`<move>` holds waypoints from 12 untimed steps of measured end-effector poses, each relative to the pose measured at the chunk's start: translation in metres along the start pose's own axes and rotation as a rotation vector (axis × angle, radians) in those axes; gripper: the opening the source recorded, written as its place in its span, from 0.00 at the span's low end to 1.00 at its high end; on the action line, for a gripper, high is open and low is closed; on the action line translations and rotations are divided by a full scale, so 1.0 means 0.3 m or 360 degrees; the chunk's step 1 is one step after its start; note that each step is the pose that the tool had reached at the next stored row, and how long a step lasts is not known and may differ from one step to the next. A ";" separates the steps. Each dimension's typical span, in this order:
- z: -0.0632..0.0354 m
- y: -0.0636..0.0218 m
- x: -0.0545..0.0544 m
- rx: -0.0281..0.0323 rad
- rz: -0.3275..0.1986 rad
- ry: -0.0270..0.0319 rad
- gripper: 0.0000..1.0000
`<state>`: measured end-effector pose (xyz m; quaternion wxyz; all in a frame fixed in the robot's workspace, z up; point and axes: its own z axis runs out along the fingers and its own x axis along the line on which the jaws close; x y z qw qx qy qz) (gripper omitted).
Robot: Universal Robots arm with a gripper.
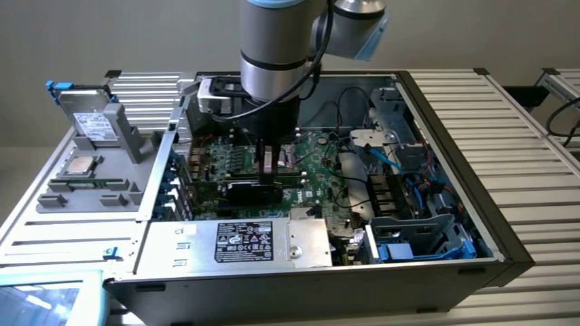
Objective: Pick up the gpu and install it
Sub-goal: 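Press down on the gpu until it lock into place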
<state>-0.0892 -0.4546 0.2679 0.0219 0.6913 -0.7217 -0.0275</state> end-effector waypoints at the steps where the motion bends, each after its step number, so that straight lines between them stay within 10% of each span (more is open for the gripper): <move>1: -0.018 0.001 0.001 -0.00022 0.0000 0.00032 0.14; 5: -0.074 0.005 0.001 -0.00049 -0.0001 0.00034 0.14; 12: -0.077 0.005 0.001 -0.00054 -0.0001 0.00036 0.14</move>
